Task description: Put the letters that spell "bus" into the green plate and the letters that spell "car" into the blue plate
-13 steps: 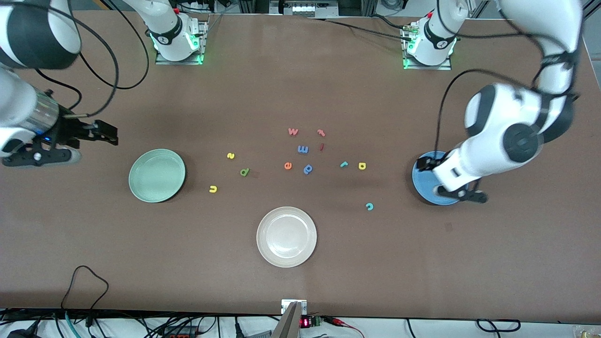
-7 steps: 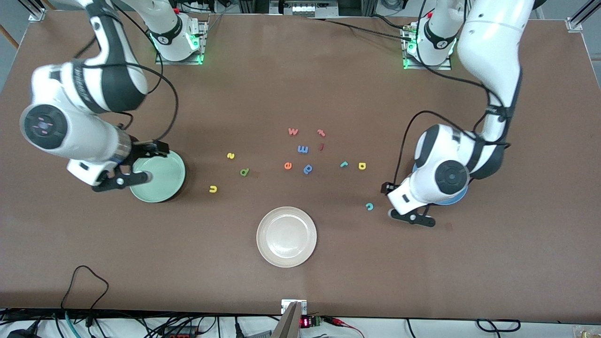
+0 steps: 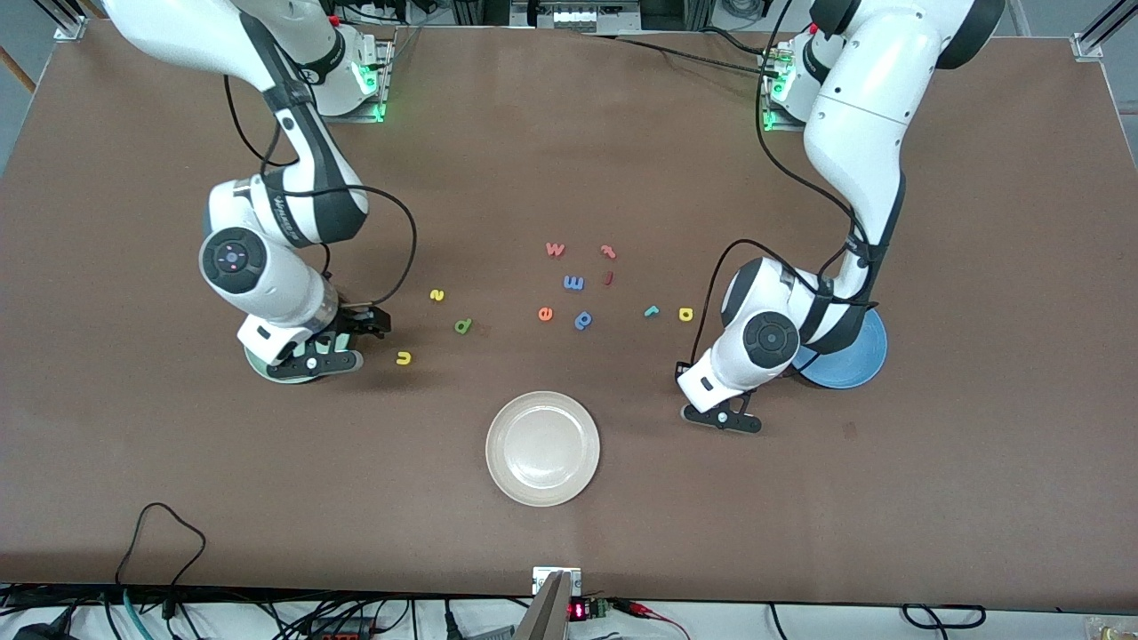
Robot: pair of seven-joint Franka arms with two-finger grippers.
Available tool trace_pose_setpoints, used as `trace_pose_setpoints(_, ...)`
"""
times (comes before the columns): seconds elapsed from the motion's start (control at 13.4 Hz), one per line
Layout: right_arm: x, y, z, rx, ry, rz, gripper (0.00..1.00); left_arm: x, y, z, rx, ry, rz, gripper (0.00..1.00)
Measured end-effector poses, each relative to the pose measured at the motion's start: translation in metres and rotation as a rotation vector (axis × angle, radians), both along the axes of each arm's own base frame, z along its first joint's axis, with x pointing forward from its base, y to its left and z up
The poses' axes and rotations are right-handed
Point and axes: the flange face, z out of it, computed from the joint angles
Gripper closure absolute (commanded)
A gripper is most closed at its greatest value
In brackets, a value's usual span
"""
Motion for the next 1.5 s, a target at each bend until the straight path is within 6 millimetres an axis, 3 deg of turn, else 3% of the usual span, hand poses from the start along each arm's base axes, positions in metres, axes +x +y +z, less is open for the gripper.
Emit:
trace_pose_setpoints(0.15,-0.005,0.012,-0.034,0.008,-0.020,-0.031,0.00,0.002,-0.001,0.002,-0.002,-0.005,0.002,0.55)
trace_pose_setpoints(0.37,-0.008,0.021,-0.077,0.017,-0.037,-0.039,0.07,0.003,0.000,0.003,-0.002,-0.008,0.004,0.79)
trace_pose_setpoints(0.45,-0.008,0.022,-0.085,0.018,-0.038,-0.044,0.13,0.004,0.000,0.004,-0.002,-0.011,0.004,0.90)
trace_pose_setpoints(0.6,-0.011,0.027,-0.095,0.017,-0.034,-0.081,0.23,0.004,-0.002,0.006,-0.004,-0.014,0.000,0.98)
trace_pose_setpoints(0.9,-0.019,0.046,-0.100,0.016,-0.030,-0.097,0.35,0.012,0.010,0.017,0.004,-0.017,0.009,0.99)
trace_pose_setpoints(1.05,-0.018,0.045,-0.100,0.015,-0.030,-0.099,0.38,0.018,0.053,0.045,0.038,0.079,0.028,0.99)
trace_pose_setpoints(1.27,-0.017,0.042,-0.100,0.008,-0.033,-0.095,0.47,0.015,0.150,0.090,0.048,0.202,0.050,0.98)
trace_pose_setpoints(1.42,-0.017,0.041,-0.100,-0.002,-0.037,-0.083,0.47,-0.003,0.200,0.090,0.038,0.249,0.048,0.97)
trace_pose_setpoints(1.5,-0.017,0.041,-0.101,-0.004,-0.038,-0.082,0.47,-0.014,0.216,0.084,0.034,0.270,0.049,0.97)
